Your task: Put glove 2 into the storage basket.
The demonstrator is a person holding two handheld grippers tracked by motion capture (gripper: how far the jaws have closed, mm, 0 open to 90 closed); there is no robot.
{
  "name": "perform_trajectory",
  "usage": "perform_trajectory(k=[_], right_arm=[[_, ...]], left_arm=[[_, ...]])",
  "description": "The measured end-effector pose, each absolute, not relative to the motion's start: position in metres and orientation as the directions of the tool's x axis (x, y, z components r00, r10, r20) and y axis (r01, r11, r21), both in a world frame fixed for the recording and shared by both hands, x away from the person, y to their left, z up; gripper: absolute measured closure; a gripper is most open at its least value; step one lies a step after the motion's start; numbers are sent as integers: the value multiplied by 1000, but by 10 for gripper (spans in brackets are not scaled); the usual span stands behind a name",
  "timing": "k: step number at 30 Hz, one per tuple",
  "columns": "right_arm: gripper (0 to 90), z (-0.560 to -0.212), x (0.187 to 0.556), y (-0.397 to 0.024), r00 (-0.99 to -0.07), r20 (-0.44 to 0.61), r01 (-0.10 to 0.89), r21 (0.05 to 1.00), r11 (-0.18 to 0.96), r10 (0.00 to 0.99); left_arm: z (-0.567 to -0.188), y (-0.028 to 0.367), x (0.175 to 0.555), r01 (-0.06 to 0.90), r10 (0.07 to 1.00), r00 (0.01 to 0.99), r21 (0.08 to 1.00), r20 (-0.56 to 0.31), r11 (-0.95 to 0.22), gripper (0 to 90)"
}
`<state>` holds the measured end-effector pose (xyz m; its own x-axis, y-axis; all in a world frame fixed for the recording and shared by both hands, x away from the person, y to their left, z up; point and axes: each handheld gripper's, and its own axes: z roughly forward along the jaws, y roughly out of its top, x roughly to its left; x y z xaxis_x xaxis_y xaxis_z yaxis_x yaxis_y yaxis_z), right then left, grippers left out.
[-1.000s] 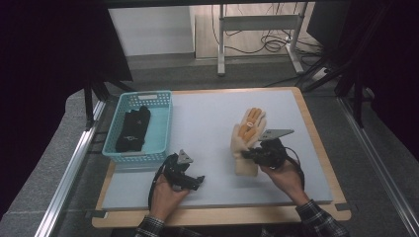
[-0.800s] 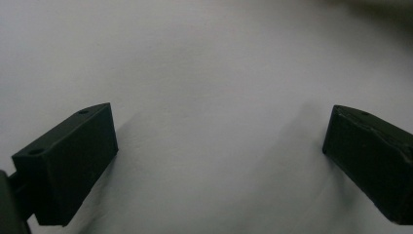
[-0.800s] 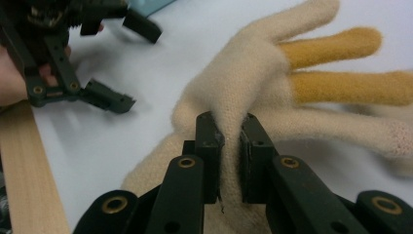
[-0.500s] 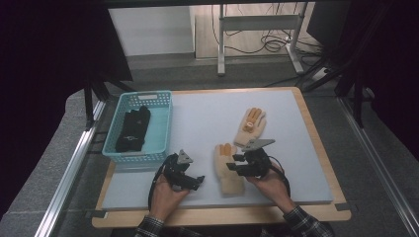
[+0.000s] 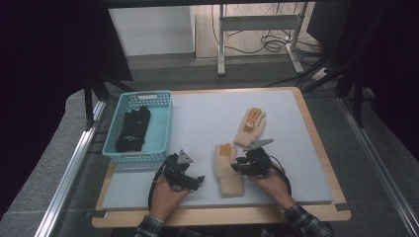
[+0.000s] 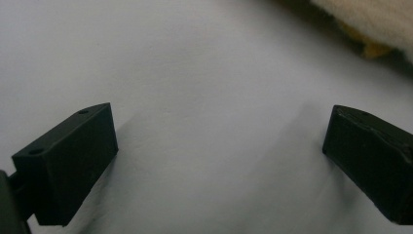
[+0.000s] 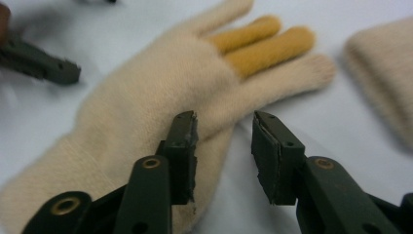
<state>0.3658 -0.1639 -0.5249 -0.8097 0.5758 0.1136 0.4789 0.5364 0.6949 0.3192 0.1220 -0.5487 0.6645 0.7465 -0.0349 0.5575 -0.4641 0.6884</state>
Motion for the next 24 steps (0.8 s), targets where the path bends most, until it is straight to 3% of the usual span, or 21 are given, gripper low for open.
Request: perform_trajectory(k=[4, 7, 13, 16, 19, 24], right_arm=[[830, -527, 358, -160, -822, 115, 468, 693, 548, 557], [868, -523, 353, -156, -833, 86, 451, 677, 582, 546], [861, -483, 341, -164, -835, 52, 386, 764, 516, 548], [778, -467, 337, -171, -826, 10, 357, 784, 508, 564], [708, -468, 344, -181, -803, 2, 371, 784, 497, 596], [682, -484, 360, -199, -760, 34, 433, 771, 467, 648]], left_arm=[[-549, 122, 319, 557, 746, 665, 688, -34, -465, 0], [-549, 122, 319, 557, 746, 665, 688, -34, -465, 0], [-549, 122, 319, 557, 747, 664, 689, -34, -464, 0], [-549, 122, 319, 556, 747, 664, 690, -34, -464, 0], [-549, 122, 319, 556, 747, 665, 690, -33, -464, 0], [-549, 122, 319, 558, 747, 664, 688, -35, -464, 0]])
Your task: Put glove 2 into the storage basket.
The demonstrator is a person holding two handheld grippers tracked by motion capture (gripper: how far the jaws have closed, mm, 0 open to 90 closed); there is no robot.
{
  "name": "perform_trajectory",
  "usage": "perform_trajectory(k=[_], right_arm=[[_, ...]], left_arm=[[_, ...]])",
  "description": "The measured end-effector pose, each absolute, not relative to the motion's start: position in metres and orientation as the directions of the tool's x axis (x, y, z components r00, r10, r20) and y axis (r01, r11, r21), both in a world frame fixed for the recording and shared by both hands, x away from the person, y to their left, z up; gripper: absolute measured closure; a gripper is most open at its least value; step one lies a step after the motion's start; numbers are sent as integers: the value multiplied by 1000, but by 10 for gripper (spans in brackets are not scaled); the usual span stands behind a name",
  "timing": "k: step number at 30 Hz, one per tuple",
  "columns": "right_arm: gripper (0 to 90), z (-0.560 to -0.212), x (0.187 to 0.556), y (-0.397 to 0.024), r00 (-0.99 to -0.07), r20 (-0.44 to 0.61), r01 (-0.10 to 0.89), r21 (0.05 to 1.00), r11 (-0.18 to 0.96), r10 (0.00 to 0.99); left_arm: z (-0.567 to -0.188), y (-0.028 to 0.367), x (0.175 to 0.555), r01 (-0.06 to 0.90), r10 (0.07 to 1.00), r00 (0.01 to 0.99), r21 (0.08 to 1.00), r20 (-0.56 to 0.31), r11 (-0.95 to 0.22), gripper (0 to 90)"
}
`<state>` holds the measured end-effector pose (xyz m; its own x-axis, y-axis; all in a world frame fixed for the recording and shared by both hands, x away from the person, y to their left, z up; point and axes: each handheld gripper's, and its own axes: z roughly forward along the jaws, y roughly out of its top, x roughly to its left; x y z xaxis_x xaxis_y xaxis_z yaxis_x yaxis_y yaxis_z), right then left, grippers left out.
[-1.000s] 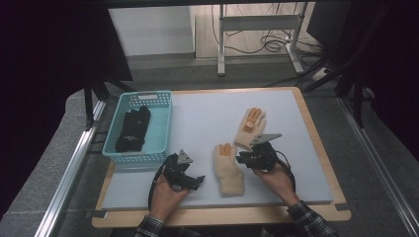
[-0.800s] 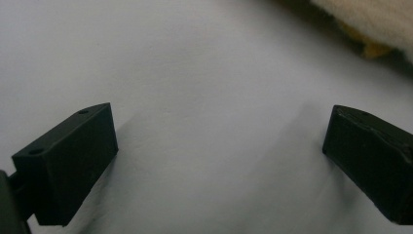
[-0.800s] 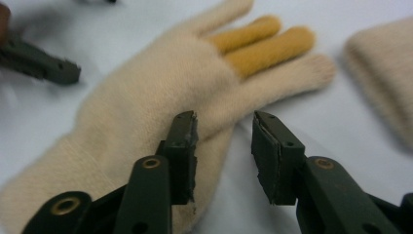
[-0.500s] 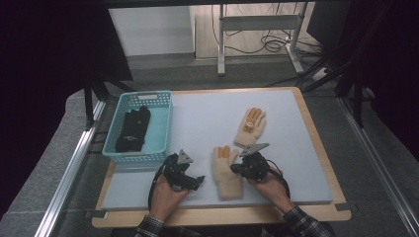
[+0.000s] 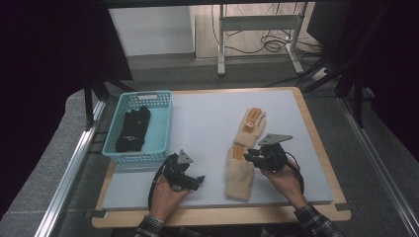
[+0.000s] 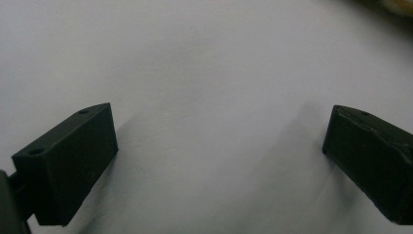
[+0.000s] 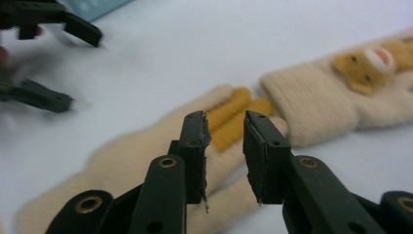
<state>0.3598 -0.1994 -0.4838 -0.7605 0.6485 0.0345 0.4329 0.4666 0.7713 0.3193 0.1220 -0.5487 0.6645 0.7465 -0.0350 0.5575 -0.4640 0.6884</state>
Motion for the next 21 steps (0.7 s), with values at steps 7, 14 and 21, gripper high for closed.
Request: perform_trajectory(k=[7, 14, 21], right_arm=[[611, -495, 380, -212, -720, 45, 462, 776, 431, 692], [549, -492, 413, -219, -668, 56, 490, 784, 382, 742], [470, -493, 450, -217, -630, 47, 494, 794, 354, 775]], left_arm=[[-549, 122, 319, 558, 747, 664, 688, -35, -464, 0], [-549, 122, 319, 558, 747, 664, 689, -36, -463, 0], [-549, 122, 319, 557, 745, 666, 687, -35, -466, 0]])
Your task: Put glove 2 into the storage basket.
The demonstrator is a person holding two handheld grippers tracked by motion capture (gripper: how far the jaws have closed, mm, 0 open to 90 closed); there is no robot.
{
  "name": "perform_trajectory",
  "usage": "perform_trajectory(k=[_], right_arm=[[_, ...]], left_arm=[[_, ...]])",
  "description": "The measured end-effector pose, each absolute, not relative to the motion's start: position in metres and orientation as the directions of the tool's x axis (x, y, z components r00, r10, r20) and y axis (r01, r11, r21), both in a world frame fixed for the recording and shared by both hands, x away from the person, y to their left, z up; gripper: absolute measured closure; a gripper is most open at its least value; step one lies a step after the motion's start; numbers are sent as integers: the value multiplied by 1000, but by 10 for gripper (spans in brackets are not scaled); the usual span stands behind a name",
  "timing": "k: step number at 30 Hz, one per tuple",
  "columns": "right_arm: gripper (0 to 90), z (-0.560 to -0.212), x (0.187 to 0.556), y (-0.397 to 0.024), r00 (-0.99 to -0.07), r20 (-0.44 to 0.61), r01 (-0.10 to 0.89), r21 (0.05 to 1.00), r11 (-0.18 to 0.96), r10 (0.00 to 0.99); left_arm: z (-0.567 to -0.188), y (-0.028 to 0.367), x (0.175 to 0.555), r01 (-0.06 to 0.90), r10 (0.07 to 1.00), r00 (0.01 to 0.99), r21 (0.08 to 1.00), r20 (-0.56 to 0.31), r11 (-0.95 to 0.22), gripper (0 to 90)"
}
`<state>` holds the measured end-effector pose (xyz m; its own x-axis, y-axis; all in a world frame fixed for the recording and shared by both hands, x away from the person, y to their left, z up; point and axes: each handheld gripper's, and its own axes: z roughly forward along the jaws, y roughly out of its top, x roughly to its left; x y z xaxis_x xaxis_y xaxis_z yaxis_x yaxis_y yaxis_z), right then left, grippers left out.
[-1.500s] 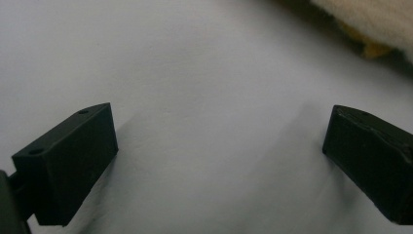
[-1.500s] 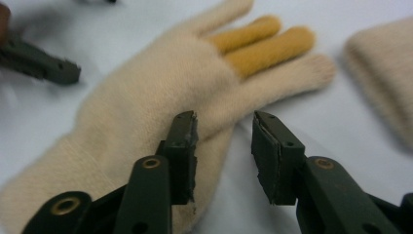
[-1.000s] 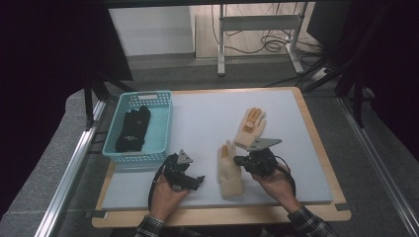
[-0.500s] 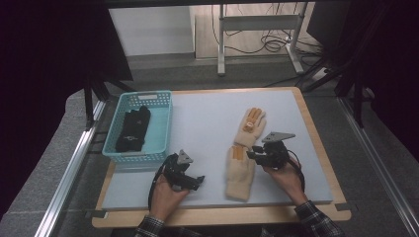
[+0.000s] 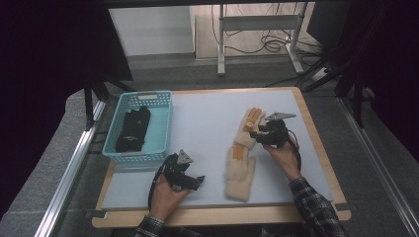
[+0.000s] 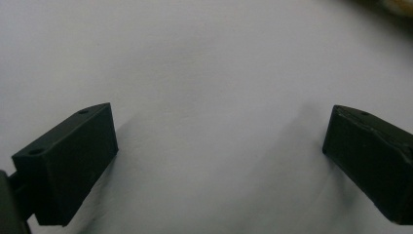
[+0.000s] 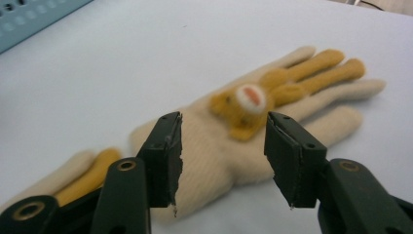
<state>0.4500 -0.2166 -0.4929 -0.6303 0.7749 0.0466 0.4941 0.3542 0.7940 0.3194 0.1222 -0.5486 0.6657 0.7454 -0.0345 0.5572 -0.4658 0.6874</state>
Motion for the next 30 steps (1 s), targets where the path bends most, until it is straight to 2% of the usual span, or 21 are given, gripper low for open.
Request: perform_trajectory(k=[13, 15, 21, 25, 30], right_arm=[[430, -519, 487, -196, -609, 3, 506, 771, 386, 793], [440, -523, 490, -192, -604, -22, 509, 759, 407, 796], [588, -525, 490, -187, -588, -81, 493, 753, 436, 805], [597, -516, 486, -190, -597, -116, 455, 766, 455, 794], [596, -496, 483, -201, -616, -73, 450, 784, 427, 784]], left_arm=[[-549, 122, 319, 557, 745, 666, 688, -35, -466, 0], [-549, 122, 319, 557, 745, 666, 687, -34, -466, 0], [-549, 122, 319, 557, 745, 666, 688, -34, -466, 0], [-549, 122, 319, 557, 745, 666, 687, -34, -466, 0], [-549, 122, 319, 557, 745, 666, 688, -35, -466, 0]])
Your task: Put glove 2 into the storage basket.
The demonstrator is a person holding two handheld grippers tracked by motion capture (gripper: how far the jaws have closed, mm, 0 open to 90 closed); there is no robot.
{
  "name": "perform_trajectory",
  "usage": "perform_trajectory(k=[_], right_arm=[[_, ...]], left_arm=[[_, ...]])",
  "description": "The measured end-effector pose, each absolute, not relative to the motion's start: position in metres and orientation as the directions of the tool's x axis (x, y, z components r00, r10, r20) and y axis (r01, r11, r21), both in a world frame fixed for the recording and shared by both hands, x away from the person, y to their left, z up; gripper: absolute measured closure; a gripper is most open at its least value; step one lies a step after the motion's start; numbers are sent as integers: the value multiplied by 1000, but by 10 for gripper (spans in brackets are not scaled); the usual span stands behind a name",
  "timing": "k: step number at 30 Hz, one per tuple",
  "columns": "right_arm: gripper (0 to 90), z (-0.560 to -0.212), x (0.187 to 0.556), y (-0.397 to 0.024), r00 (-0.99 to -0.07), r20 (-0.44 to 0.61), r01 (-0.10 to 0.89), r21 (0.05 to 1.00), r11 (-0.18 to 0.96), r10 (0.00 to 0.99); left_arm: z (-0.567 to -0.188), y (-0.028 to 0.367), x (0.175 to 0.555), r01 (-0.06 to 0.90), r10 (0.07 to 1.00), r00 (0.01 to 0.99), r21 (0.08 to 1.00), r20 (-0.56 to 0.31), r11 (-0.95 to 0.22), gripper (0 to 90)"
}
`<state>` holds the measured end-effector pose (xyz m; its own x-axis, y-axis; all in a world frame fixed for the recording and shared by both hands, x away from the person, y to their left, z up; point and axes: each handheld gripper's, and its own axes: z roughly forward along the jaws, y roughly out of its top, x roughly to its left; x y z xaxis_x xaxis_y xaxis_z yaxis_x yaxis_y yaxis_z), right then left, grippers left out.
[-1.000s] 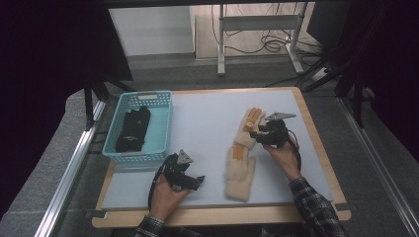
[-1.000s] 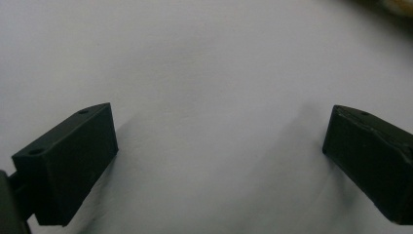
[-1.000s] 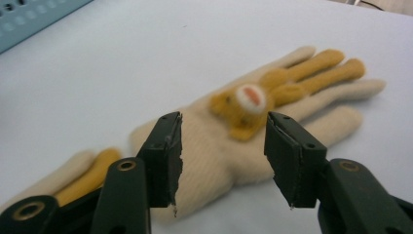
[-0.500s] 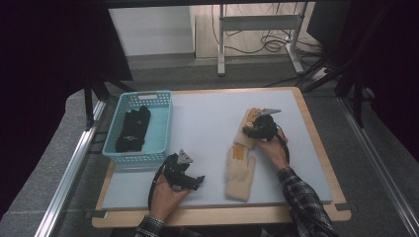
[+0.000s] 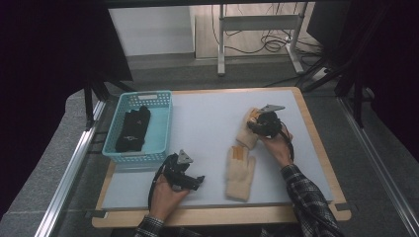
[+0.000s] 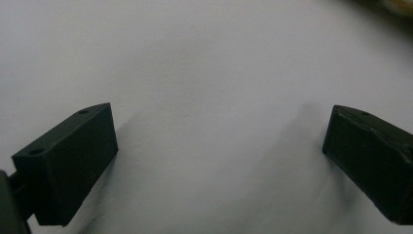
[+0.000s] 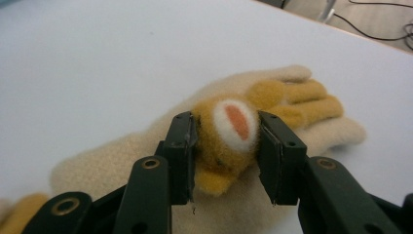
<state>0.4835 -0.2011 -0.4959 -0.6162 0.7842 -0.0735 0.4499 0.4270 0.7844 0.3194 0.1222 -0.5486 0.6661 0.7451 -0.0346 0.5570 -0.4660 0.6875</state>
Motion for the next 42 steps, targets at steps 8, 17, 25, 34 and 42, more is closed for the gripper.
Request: perform_trajectory(k=[8, 17, 25, 34, 42], right_arm=[[596, -468, 462, -212, -662, -86, 397, 803, 445, 745], [595, -433, 421, -221, -730, -58, 355, 819, 451, 681], [595, -424, 373, -213, -809, -11, 340, 807, 483, 588], [592, -452, 344, -191, -851, 56, 384, 745, 546, 522], [578, -482, 340, -177, -842, 88, 436, 693, 575, 532]], left_arm=[[-549, 122, 319, 558, 746, 666, 688, -35, -465, 0], [-549, 122, 319, 556, 745, 667, 688, -32, -467, 0], [-549, 122, 319, 556, 746, 666, 688, -33, -466, 0], [-549, 122, 319, 556, 745, 666, 688, -32, -467, 0], [-549, 122, 319, 557, 747, 664, 689, -35, -464, 0]])
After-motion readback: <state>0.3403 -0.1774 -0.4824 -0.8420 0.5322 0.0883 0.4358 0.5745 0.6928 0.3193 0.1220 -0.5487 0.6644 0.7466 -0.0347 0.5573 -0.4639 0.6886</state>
